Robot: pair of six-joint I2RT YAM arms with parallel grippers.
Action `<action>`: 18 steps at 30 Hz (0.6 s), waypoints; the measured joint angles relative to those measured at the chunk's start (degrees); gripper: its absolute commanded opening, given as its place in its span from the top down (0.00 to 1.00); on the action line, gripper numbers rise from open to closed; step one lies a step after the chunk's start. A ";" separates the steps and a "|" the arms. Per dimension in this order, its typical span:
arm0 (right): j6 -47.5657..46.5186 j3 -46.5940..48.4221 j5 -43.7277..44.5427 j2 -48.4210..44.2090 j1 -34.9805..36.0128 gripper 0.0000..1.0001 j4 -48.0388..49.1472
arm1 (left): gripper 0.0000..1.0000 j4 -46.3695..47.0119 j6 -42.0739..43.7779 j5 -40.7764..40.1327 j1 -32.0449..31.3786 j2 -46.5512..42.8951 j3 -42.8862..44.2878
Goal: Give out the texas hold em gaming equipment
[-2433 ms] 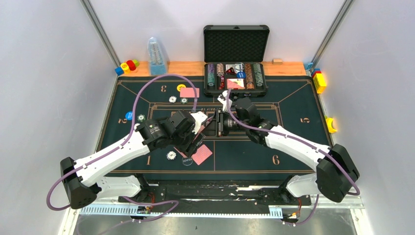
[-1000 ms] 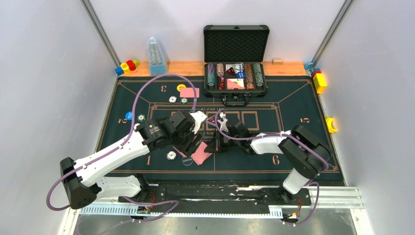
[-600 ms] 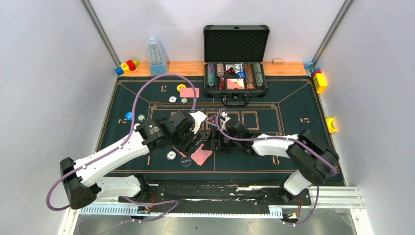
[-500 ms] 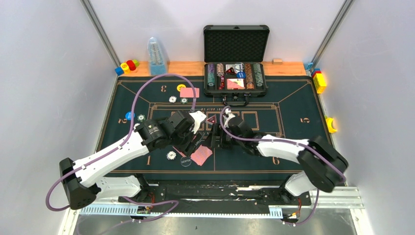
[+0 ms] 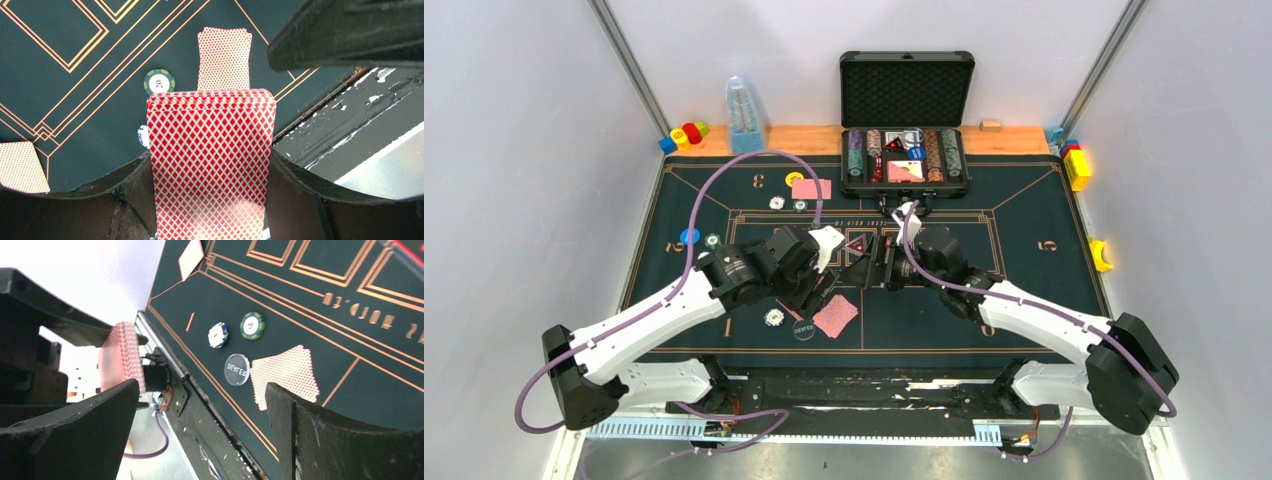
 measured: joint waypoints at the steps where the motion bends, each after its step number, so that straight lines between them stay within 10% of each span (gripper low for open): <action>1: -0.02 0.20 -1.20 0.11 0.00 0.00 0.20 | 1.00 0.00 0.00 0.02 0.00 -0.13 0.00; 18: 2.56 8.13 -21.99 15.21 0.66 0.00 10.29 | 1.00 0.02 0.02 0.70 0.00 -0.79 0.00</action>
